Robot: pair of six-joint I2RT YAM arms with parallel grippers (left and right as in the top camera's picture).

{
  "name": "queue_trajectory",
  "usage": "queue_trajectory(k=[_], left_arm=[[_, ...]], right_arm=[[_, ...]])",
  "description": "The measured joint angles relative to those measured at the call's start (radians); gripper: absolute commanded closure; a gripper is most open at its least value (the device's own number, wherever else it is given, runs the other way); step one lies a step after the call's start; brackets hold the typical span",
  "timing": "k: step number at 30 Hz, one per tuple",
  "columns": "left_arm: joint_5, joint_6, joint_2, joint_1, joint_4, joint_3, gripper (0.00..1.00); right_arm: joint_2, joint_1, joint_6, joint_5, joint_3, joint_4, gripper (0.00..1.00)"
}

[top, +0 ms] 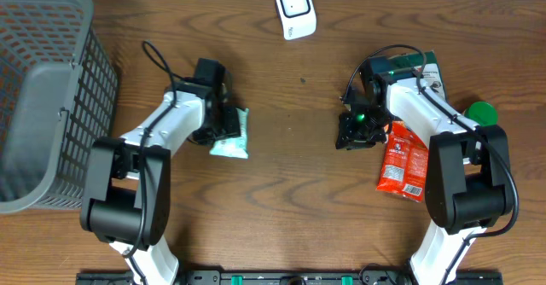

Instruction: Scan the item barcode

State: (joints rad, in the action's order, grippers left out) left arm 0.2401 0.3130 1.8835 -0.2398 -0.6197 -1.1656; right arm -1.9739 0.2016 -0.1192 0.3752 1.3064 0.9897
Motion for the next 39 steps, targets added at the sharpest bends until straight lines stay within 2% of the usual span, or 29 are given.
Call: queue_trajectory(k=[9, 13, 14, 16, 22, 24, 28, 31, 39], left_arm=[[0.079, 0.003, 0.007, -0.150, 0.052, 0.000, 0.48], [0.136, 0.005, 0.007, -0.229, 0.130, 0.000, 0.48], [0.146, 0.005, 0.007, -0.244, 0.151, 0.000, 0.47], [0.163, 0.005, 0.007, -0.270, 0.177, 0.000, 0.47], [0.179, 0.023, 0.005, -0.270, 0.191, 0.000, 0.47], [0.154, 0.029, 0.000, -0.258, 0.199, 0.000, 0.47], [0.046, 0.046, -0.009, -0.249, 0.189, 0.000, 0.48], [-0.014, 0.055, -0.008, -0.249, 0.171, 0.000, 0.47], [-0.108, 0.057, -0.008, -0.249, 0.172, 0.000, 0.47]], right_arm=[[0.000, 0.000, 0.017, 0.004, 0.000, 0.000, 0.76], [0.000, 0.000, 0.019, 0.035, 0.000, -0.001, 0.67], [0.000, 0.000, 0.022, 0.047, 0.000, -0.001, 0.57], [0.000, 0.000, 0.037, 0.082, 0.000, -0.002, 0.47], [0.000, 0.000, 0.084, 0.145, 0.001, -0.039, 0.48], [0.000, 0.000, 0.090, 0.153, 0.002, -0.097, 0.48], [0.000, 0.000, 0.100, 0.161, 0.005, -0.237, 0.42], [0.000, 0.000, 0.103, 0.165, 0.008, -0.314, 0.42], [0.000, 0.055, 0.105, 0.167, 0.008, -0.343, 0.38]])
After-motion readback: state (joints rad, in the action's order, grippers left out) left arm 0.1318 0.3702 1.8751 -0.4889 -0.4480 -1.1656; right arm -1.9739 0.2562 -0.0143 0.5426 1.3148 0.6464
